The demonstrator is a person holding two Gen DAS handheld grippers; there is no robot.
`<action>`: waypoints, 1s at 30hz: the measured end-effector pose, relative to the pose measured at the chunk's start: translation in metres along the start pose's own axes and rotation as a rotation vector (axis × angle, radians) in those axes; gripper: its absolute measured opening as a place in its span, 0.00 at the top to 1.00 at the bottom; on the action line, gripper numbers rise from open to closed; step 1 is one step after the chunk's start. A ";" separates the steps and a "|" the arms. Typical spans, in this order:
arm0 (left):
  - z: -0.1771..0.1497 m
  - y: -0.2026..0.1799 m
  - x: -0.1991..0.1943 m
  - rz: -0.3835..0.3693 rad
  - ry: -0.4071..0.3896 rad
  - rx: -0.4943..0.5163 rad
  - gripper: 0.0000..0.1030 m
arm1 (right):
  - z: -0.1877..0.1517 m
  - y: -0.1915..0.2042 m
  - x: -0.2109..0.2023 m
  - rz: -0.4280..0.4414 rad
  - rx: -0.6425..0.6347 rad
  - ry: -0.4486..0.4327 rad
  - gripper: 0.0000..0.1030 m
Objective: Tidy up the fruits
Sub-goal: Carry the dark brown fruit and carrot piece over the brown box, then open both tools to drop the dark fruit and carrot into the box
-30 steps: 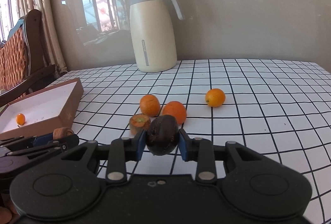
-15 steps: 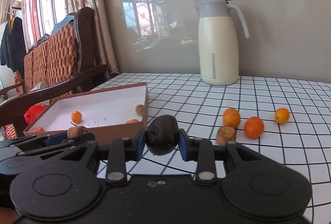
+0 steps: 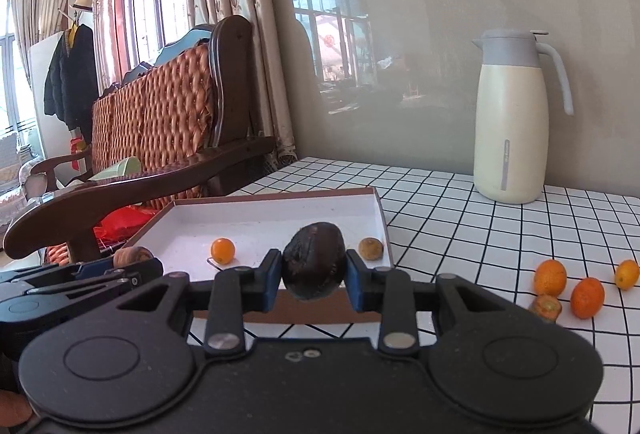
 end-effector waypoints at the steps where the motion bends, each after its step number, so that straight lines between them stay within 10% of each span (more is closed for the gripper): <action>1: 0.002 0.004 0.003 0.009 -0.002 -0.004 0.70 | 0.002 0.002 0.002 0.003 -0.002 -0.003 0.76; 30: 0.002 0.048 0.077 0.119 0.032 -0.031 0.70 | 0.002 -0.010 0.081 -0.044 -0.008 0.036 0.76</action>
Point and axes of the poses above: each gripper's, at about its wrist camera, not at the fingertips, and x roughly the way its jaws point, y to its left, z to its top, the point moved 6 cm from there along x, roughly the way its jaws point, and after that the axes turned 8 degrees about -y, right-handed, at the moved point
